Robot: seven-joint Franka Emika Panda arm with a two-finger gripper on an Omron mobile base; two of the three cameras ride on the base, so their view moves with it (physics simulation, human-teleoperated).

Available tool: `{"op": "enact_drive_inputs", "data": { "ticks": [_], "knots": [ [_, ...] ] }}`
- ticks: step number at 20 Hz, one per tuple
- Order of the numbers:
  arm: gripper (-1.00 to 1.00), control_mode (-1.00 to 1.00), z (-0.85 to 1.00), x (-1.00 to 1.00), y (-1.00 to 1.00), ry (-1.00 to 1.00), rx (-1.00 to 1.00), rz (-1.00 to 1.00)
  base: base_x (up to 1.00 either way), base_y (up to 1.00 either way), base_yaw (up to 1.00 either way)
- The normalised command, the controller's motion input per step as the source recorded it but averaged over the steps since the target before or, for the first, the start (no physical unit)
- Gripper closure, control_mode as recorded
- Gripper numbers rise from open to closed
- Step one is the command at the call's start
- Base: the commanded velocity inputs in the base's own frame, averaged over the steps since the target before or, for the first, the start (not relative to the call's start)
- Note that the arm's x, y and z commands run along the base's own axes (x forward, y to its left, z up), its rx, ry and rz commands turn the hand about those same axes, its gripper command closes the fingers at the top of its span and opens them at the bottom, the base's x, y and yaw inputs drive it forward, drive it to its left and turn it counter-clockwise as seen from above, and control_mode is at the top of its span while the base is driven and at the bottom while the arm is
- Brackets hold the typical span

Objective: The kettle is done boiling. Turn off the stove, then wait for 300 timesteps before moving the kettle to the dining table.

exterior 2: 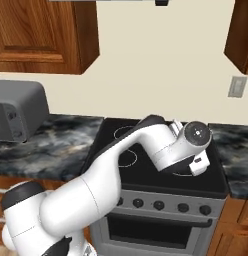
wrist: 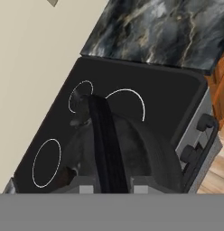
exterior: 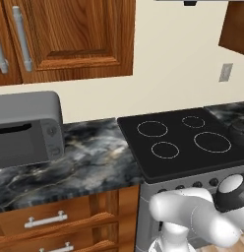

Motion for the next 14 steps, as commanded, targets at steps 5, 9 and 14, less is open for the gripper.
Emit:
{"op": "enact_drive_inputs", "data": {
  "ticks": [5, 9, 14],
  "knots": [
    [1.0, 1.0, 0.0, 0.0, 0.0, 0.0, 0.0, 0.0, -0.23, -0.25, -0.19],
    [1.0, 1.0, 0.0, 0.0, 0.0, 0.0, 0.0, 0.0, -0.25, -0.37, -0.19],
    [1.0, 1.0, 0.0, 0.0, 0.0, 0.0, 0.0, 0.0, -0.24, -0.42, -0.19]
  ]
}}
